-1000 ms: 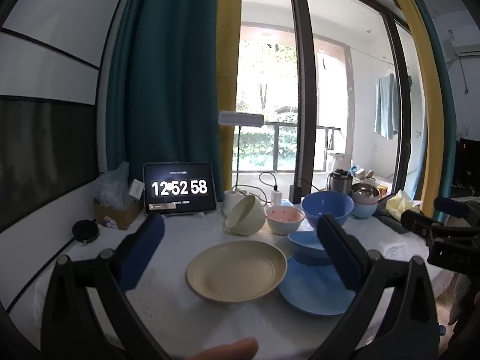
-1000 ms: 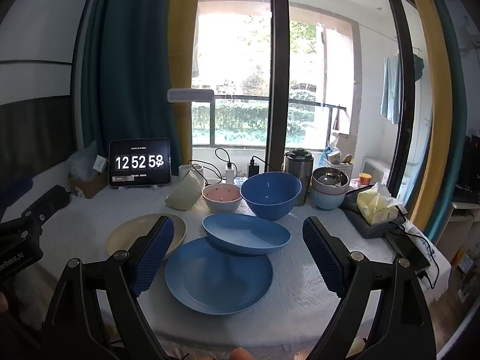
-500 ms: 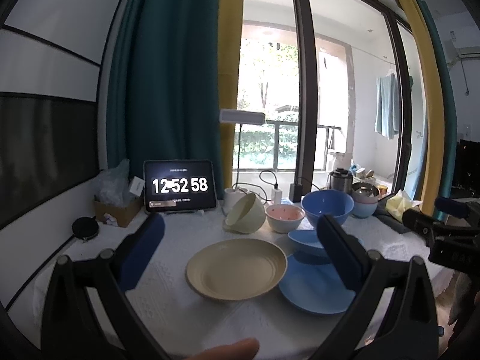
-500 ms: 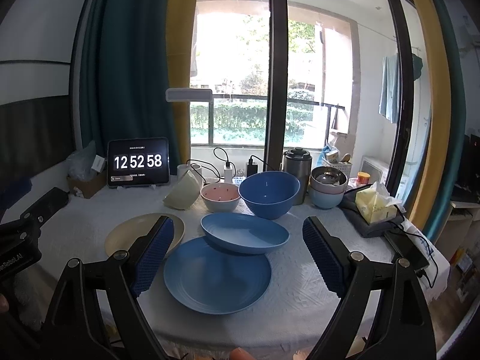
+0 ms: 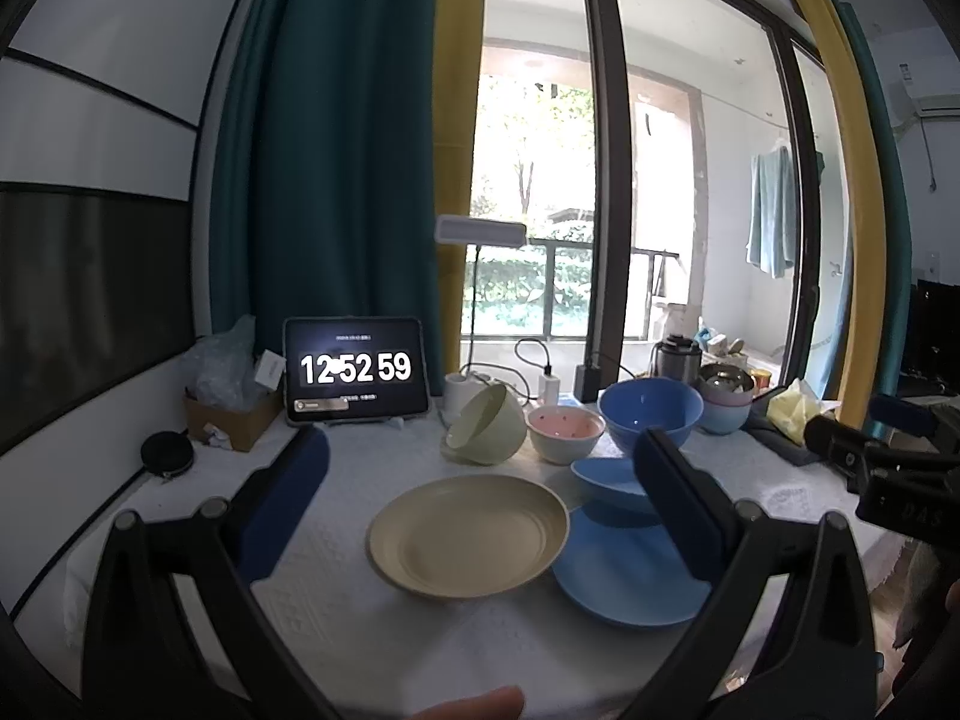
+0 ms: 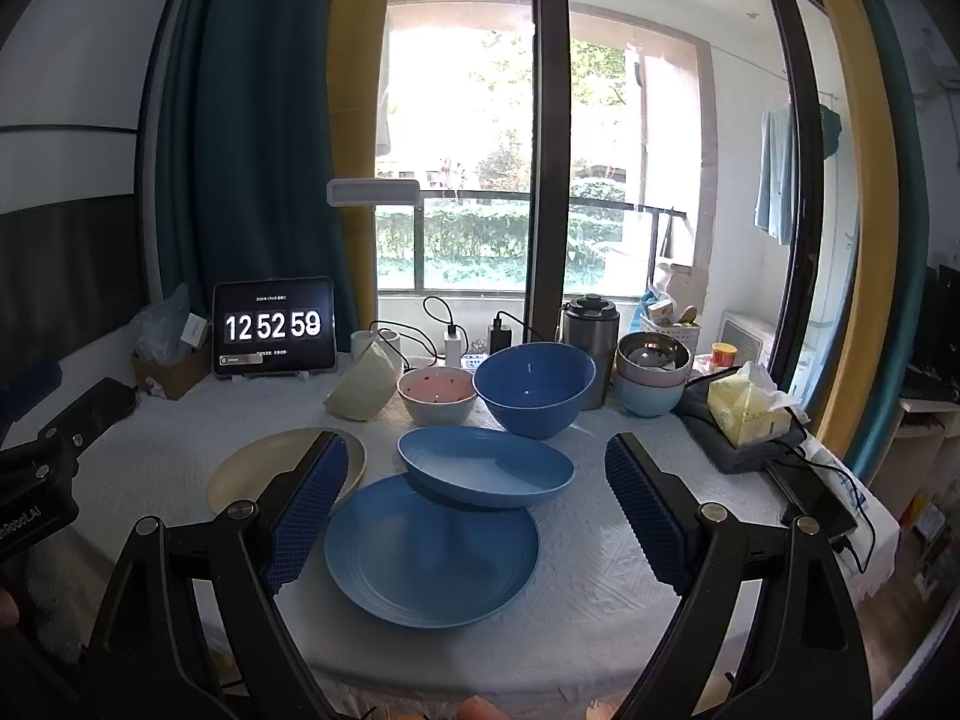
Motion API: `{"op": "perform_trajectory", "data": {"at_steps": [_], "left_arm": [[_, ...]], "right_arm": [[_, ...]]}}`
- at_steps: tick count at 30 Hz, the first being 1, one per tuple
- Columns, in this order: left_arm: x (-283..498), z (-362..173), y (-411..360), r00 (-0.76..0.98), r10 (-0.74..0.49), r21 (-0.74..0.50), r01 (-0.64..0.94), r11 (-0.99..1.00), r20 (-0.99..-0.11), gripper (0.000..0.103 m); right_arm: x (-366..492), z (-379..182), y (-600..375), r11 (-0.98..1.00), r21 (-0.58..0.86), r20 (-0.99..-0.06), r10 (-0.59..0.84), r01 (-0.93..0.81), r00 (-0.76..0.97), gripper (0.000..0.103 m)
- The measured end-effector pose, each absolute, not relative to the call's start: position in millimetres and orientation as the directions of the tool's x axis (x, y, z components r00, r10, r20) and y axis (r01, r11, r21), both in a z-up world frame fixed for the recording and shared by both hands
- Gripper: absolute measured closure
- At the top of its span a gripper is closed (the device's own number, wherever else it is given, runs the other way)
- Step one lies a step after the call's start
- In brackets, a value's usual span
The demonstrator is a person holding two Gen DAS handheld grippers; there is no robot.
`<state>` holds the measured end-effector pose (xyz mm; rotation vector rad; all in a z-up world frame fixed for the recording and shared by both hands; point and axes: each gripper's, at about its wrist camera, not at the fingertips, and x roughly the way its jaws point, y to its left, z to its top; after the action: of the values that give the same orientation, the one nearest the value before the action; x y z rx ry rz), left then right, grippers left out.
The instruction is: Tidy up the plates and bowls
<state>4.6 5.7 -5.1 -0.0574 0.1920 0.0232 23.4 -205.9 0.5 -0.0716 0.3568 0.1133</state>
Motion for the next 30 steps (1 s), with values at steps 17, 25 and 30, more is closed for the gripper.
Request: {"op": "perform_trajectory", "data": {"at_steps": [17, 25, 30], "left_arm": [[2.6, -4.9, 5.3, 0.982, 0.01, -0.052, -0.02, 0.998, -0.187, 0.001], [2.2, -5.3, 4.8, 0.982, 0.011, -0.052, -0.021, 0.998, -0.187, 0.001], [2.1, -5.3, 5.1, 0.982, 0.01, -0.053, -0.02, 0.998, -0.188, 0.001]], "right_arm": [[23.1, 0.5, -206.8, 0.991, -0.05, -0.354, 0.099, -0.125, 0.93, 0.012], [23.2, 0.5, -207.3, 0.991, -0.048, -0.356, 0.098, -0.123, 0.929, 0.012], [22.6, -0.9, -207.3, 0.992, -0.046, -0.356, 0.097, -0.121, 0.929, 0.012]]}}
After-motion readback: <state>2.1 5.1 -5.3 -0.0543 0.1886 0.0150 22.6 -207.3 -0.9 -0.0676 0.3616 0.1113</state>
